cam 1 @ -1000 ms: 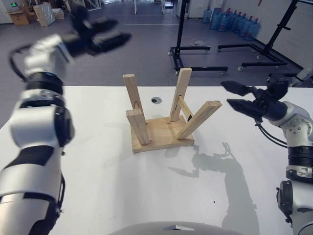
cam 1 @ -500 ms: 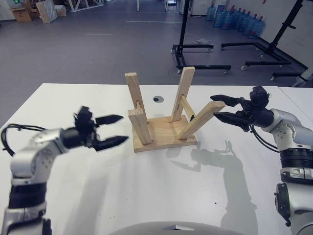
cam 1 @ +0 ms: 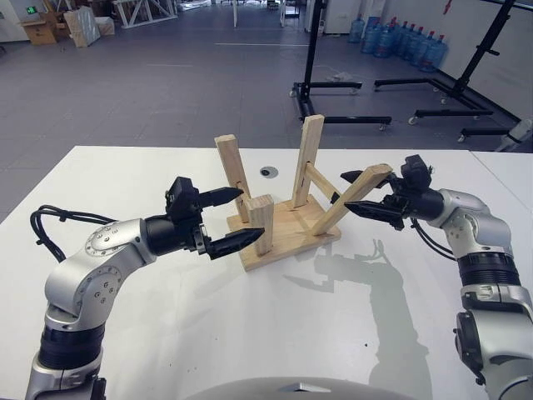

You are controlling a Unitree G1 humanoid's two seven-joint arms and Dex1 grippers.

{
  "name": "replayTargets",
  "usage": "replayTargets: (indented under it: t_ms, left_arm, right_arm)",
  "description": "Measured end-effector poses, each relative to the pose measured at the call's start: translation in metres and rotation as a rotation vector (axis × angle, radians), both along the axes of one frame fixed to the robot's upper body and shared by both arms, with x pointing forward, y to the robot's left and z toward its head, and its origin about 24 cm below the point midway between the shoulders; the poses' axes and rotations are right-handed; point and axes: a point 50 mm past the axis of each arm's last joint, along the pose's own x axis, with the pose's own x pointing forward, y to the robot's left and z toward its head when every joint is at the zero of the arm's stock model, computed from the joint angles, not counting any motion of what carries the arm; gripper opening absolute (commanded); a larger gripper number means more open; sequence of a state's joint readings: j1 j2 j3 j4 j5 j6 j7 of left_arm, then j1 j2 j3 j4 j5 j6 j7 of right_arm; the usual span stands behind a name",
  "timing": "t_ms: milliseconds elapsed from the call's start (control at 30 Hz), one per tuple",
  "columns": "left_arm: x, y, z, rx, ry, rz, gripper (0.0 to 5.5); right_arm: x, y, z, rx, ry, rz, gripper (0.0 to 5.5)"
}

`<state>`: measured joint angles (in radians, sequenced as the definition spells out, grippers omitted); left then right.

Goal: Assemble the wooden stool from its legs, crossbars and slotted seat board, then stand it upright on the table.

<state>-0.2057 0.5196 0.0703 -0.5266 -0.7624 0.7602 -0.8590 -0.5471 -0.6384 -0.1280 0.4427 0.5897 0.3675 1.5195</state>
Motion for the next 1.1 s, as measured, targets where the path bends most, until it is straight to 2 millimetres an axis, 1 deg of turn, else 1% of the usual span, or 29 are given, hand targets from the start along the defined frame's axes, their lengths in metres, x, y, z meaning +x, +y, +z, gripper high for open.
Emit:
replayTargets:
  t_ms: [67,167,333,500,633,700,800,900,1000,1100]
  left_arm:
    - [0.001,-0.005,-0.005,0.007,0.019,-0.022,4.95]
    - [0.006,-0.01,-0.016,0.037,0.036,-0.017,4.53]
    - [0.016,-0.01,-0.022,0.045,0.014,0.07,3.66]
    - [0.035,0.0,-0.012,-0.022,0.02,0.14,2.82]
    - [0.041,0.01,-0.005,-0.079,0.068,0.121,2.25]
    - [0.041,0.016,-0.002,-0.076,0.076,0.114,2.11]
    - [0.038,0.018,0.002,-0.069,0.065,0.078,1.96]
    - [0.035,0.021,0.004,-0.07,0.081,0.043,1.88]
    - [0.035,0.024,0.011,-0.082,0.105,0.019,1.76]
    - [0.04,0.024,0.025,-0.151,0.188,0.002,1.55]
  right_arm:
    - [-0.001,0.001,0.003,-0.007,-0.011,-0.019,5.09]
    - [-0.002,0.003,0.001,-0.019,0.014,-0.051,4.62]
    - [-0.003,0.004,-0.007,-0.039,0.043,-0.09,3.62]
    - [-0.012,0.008,-0.011,-0.037,0.084,-0.068,2.64]
    - [-0.019,0.013,-0.009,-0.029,0.096,-0.034,1.95]
    - [-0.021,0.015,-0.006,-0.034,0.089,-0.026,1.68]
    - [-0.022,0.021,-0.001,-0.02,0.073,-0.004,1.51]
    - [-0.023,0.026,0.001,-0.004,0.079,0.004,1.49]
    - [-0.025,0.028,0.005,0.041,0.134,0.004,1.48]
    - [-0.025,0.029,0.016,0.118,0.228,-0.022,1.43]
